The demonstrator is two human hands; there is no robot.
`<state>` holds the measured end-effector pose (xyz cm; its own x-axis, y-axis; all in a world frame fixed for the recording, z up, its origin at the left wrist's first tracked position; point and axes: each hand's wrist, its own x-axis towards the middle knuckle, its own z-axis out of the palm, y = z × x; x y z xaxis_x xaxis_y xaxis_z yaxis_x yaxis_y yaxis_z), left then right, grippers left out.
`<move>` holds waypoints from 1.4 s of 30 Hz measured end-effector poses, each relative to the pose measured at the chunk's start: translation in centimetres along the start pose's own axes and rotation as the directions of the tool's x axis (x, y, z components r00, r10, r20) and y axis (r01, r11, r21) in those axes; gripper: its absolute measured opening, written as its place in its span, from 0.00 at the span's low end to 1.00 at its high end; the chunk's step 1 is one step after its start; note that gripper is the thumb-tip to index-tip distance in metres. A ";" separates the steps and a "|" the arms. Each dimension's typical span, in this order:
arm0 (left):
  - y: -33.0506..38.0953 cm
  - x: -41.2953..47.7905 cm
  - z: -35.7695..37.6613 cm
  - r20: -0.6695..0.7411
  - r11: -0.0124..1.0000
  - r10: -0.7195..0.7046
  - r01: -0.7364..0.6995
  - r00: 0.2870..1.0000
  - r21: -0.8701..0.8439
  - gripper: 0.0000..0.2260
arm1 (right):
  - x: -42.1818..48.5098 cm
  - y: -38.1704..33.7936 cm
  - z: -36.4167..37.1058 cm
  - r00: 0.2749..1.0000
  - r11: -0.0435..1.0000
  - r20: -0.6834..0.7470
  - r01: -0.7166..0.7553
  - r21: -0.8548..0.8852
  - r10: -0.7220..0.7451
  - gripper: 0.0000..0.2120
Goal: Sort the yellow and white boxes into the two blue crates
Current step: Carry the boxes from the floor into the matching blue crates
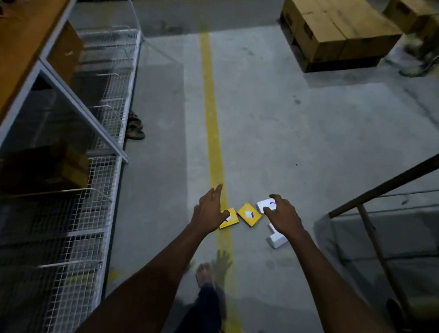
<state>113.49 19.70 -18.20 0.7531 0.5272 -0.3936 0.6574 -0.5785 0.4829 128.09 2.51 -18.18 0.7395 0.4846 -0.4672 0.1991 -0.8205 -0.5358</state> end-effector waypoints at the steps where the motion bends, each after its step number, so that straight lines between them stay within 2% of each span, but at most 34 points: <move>1: -0.4 1.9 0.0 0.021 1.000 -0.004 0.004 1.000 0.012 0.40 | 1.8 -0.3 0.5 1.000 1.000 -0.007 -0.022 -0.013 0.022 0.25; 5: -3.2 10.4 1.6 0.068 0.995 0.025 -0.031 0.997 0.092 0.39 | 9.9 -0.2 4.0 0.998 0.996 -0.008 -0.069 -0.061 0.069 0.24; 8: -6.3 16.8 5.2 0.120 0.988 0.018 -0.036 0.993 0.150 0.40 | 16.7 2.6 8.3 0.996 0.991 0.007 -0.091 -0.096 0.092 0.25; 13: -13.3 23.6 15.7 0.224 0.985 -0.058 0.020 0.973 0.169 0.37 | 24.8 10.4 18.4 0.972 0.975 0.129 -0.179 -0.129 0.195 0.25; 17: -19.3 26.3 25.9 0.358 0.962 -0.182 0.090 0.916 0.258 0.37 | 29.5 17.5 26.8 0.928 0.961 0.283 -0.191 -0.201 0.244 0.29; 20: -22.6 29.8 32.5 0.355 0.937 -0.228 0.106 0.907 0.332 0.39 | 33.8 22.0 31.7 0.914 0.945 0.313 -0.174 -0.275 0.259 0.31; 26: -26.9 38.5 44.6 0.268 0.920 -0.188 0.074 0.945 0.385 0.48 | 44.1 29.2 38.6 0.951 0.917 0.262 -0.050 -0.397 0.165 0.40; 30: -28.7 43.7 51.1 0.250 0.902 -0.150 0.029 0.957 0.430 0.52 | 49.5 33.0 43.3 0.975 0.910 0.183 -0.039 -0.413 0.125 0.46; 33: -29.7 46.2 55.2 0.239 0.892 -0.141 0.019 0.961 0.452 0.53 | 51.6 35.2 46.2 0.983 0.867 0.146 -0.021 -0.497 0.108 0.52; 35: -30.2 46.9 57.0 0.217 0.880 -0.146 0.027 0.965 0.474 0.55 | 52.3 36.4 47.8 0.986 0.826 0.136 -0.003 -0.564 0.097 0.54; 38: -31.2 47.3 59.0 0.141 0.851 -0.152 0.057 0.978 0.521 0.55 | 52.8 37.8 49.4 0.998 0.792 0.038 -0.014 -0.611 0.047 0.54; 41: -32.2 47.7 59.7 0.027 0.803 -0.070 0.040 0.997 0.594 0.51 | 53.5 38.4 49.4 0.999 0.818 -0.039 -0.038 -0.574 0.019 0.58; 42: -32.3 47.9 59.5 0.050 0.811 -0.075 0.032 0.996 0.584 0.52 | 53.5 38.3 49.4 0.997 0.832 -0.053 -0.070 -0.550 0.049 0.59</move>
<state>129.92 26.56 -99.23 0.7018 0.5374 -0.4678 0.5730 -0.8159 -0.0776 143.49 11.99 -98.44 0.7817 0.4268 -0.4548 0.4674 -0.8836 -0.0258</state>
